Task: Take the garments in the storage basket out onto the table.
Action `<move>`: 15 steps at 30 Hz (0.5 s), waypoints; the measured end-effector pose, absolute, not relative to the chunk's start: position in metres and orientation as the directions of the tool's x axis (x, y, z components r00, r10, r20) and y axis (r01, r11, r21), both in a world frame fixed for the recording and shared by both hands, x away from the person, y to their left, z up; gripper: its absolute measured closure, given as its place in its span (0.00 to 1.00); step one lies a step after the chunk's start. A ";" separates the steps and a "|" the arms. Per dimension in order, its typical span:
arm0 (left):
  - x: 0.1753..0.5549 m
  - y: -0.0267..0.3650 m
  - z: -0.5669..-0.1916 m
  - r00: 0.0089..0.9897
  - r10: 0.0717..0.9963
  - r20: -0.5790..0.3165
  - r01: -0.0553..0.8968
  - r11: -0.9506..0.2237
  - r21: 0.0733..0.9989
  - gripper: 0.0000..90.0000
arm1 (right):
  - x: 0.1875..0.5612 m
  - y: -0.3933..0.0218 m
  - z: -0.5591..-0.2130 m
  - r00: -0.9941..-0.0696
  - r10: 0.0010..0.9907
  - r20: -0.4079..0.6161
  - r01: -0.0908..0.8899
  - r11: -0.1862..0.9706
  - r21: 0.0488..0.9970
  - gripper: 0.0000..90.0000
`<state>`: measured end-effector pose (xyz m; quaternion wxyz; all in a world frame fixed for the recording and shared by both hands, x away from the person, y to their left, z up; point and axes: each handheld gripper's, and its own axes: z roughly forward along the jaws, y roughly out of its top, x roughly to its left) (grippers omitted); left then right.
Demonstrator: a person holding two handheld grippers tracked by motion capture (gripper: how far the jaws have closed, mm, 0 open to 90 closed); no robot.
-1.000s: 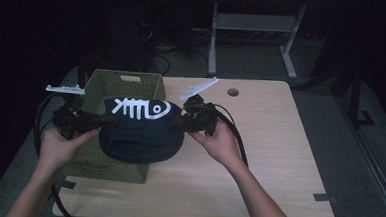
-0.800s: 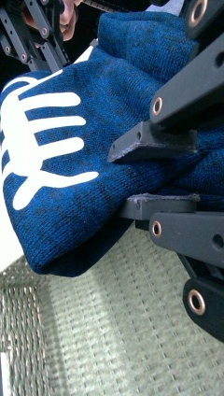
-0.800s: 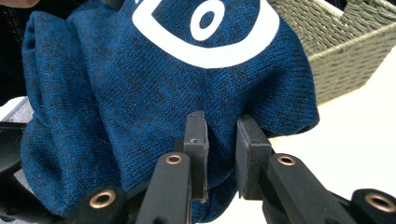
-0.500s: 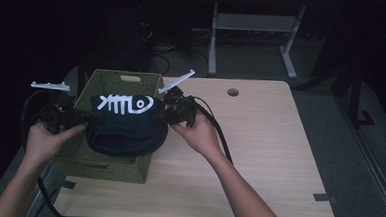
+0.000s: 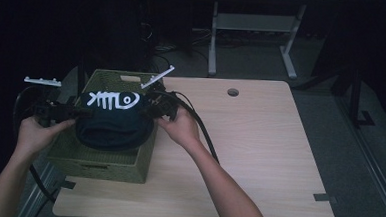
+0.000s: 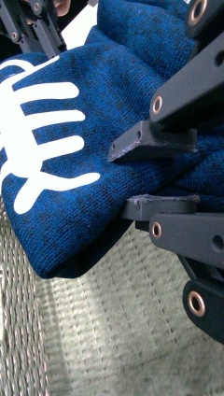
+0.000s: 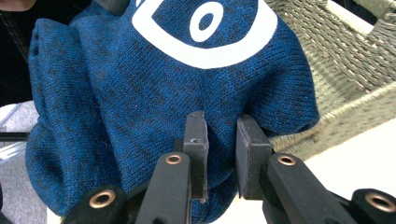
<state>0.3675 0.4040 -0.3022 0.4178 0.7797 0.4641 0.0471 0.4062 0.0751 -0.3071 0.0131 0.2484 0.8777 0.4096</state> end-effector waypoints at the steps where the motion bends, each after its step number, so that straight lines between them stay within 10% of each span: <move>1: 0.369 0.406 -0.304 0.562 0.764 -0.316 0.687 -0.218 0.694 0.81 | 0.408 0.078 -0.309 -0.876 0.447 0.182 0.427 0.542 0.723 0.85; 15: 0.385 0.423 -0.325 0.506 0.808 -0.302 0.736 -0.222 0.640 0.80 | 0.422 0.109 -0.327 -0.873 0.447 0.196 0.446 0.567 0.693 0.85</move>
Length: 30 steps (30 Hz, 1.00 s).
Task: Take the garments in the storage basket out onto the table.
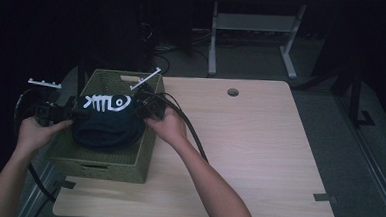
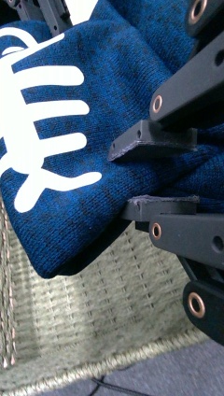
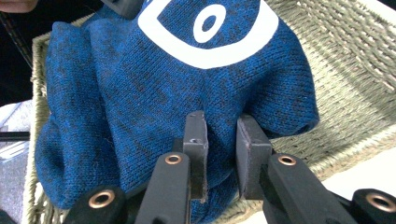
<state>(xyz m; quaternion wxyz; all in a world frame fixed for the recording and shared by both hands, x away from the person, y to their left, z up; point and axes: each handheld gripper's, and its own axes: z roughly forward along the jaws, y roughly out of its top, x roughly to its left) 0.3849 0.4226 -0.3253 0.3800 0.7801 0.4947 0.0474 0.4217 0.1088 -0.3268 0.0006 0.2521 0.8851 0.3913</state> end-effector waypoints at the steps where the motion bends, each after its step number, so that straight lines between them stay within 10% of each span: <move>1: 0.386 0.422 -0.326 0.505 0.811 -0.295 0.738 -0.229 0.634 0.80 | 0.422 0.110 -0.328 -0.873 0.447 0.194 0.446 0.572 0.689 0.85; 18: 0.398 0.418 -0.338 0.485 0.843 -0.235 0.762 -0.275 0.587 0.78 | 0.430 0.122 -0.345 -0.864 0.463 0.197 0.470 0.600 0.647 0.83; 22: 0.403 0.417 -0.339 0.461 0.869 -0.180 0.762 -0.283 0.582 0.60 | 0.433 0.125 -0.350 -0.852 0.492 0.182 0.484 0.605 0.632 0.69; 30: 0.407 0.416 -0.335 0.434 0.892 -0.129 0.737 -0.269 0.620 0.55 | 0.432 0.122 -0.347 -0.850 0.502 0.160 0.474 0.598 0.647 0.68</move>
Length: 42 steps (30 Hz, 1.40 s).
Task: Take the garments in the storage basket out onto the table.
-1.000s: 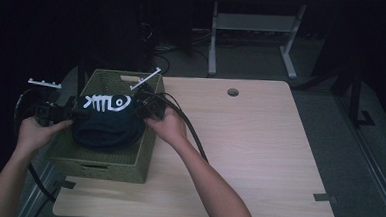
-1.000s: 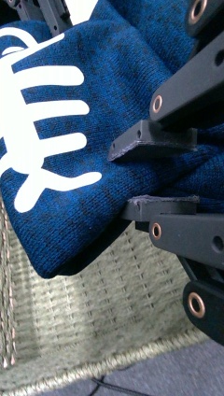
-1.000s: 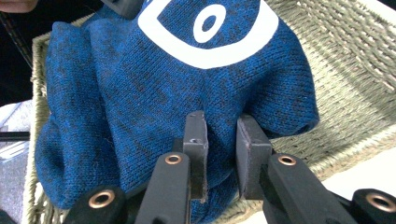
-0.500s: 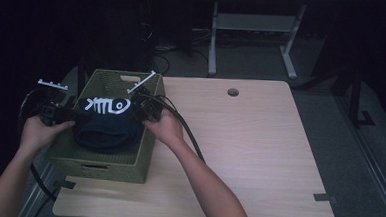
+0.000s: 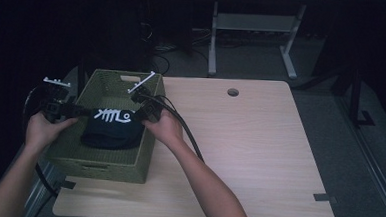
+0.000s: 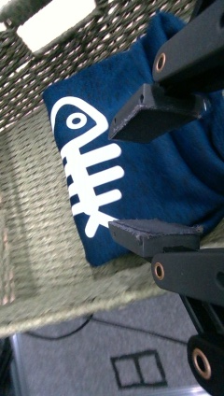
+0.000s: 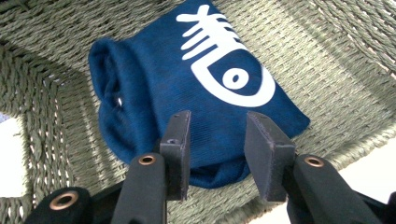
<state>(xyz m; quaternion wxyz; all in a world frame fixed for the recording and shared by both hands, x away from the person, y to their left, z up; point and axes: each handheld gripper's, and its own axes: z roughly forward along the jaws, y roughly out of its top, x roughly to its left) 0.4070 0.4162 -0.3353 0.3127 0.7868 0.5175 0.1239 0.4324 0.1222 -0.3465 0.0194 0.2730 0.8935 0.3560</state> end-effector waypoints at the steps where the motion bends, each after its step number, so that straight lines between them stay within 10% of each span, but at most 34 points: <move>1: 0.407 0.415 -0.334 0.438 0.888 -0.137 0.733 -0.265 0.626 0.55 | 0.432 0.121 -0.345 -0.851 0.501 0.157 0.471 0.597 0.649 0.68; 42: 0.297 0.348 -0.312 0.523 0.821 -0.229 0.595 -0.160 0.787 0.44 | 0.418 0.000 -0.330 -0.829 0.514 0.221 0.487 0.468 0.737 0.45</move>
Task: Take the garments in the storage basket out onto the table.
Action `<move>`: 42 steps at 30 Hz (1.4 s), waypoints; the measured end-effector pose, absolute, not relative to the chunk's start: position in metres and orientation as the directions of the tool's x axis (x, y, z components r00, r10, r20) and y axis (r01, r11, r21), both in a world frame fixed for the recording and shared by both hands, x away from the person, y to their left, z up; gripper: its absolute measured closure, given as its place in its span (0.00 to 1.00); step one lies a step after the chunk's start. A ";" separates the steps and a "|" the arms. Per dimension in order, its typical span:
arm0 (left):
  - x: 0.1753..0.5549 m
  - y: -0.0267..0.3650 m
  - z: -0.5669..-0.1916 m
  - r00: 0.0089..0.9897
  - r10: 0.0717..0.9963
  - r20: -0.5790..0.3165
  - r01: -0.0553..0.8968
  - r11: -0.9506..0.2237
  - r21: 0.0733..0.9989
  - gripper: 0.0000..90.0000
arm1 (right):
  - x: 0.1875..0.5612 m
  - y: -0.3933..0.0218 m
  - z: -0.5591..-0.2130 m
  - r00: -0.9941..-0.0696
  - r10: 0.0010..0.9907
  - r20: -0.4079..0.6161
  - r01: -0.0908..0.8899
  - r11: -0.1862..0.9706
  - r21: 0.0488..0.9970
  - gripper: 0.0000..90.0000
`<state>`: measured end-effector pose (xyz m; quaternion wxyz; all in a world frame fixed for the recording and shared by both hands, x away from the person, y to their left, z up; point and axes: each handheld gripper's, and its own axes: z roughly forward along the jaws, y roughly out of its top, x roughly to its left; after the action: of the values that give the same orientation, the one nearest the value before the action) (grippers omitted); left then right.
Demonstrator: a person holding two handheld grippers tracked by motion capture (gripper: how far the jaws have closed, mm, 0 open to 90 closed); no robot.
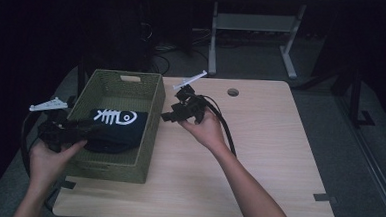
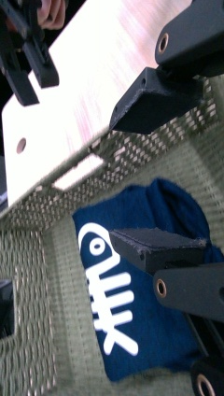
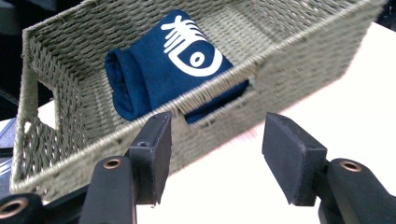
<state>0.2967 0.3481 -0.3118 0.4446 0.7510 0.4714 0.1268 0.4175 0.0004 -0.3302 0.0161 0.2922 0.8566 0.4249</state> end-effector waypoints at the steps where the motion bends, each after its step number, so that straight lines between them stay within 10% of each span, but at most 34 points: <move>1: 0.294 0.344 -0.313 0.524 0.821 -0.228 0.595 -0.161 0.788 0.44 | 0.417 -0.003 -0.331 -0.826 0.519 0.221 0.489 0.465 0.738 0.45; 42: 0.288 0.177 -0.336 0.742 0.612 -0.274 0.520 -0.267 0.811 0.33 | 0.377 -0.188 -0.364 -0.621 0.744 0.248 0.639 0.296 0.710 0.37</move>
<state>0.2878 0.1766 -0.3363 0.4894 0.7947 0.3561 0.0467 0.3773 -0.1879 -0.3641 0.0647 0.4308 0.8024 0.4079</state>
